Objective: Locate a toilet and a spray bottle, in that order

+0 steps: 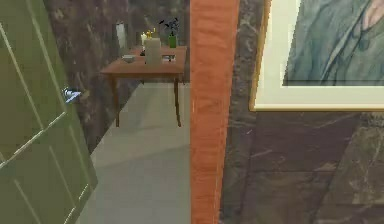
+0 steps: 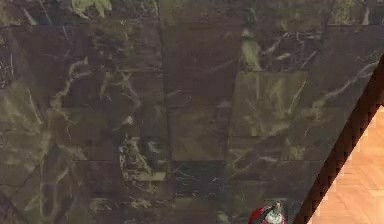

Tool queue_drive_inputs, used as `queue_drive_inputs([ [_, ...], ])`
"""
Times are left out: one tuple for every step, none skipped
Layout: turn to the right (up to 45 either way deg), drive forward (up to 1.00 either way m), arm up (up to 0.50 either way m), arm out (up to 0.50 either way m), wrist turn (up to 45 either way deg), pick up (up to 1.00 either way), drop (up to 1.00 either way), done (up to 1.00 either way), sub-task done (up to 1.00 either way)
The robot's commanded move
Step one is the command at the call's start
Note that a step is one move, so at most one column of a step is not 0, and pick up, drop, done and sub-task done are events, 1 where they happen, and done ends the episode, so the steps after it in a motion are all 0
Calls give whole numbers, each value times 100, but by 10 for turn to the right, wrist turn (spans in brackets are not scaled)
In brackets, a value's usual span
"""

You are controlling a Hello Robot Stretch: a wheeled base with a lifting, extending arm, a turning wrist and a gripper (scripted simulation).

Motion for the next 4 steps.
queue_drive_inputs([
  [-450, 0, 0, 0, 0, 0, 0, 0, 0],
  [-450, 0, 0, 0, 0, 0, 0, 0, 0],
  [-450, 0, 0, 0, 0, 0, 0, 0, 0],
  [-210, 0, 0, 0, 0, 0, 0, 0, 0],
])
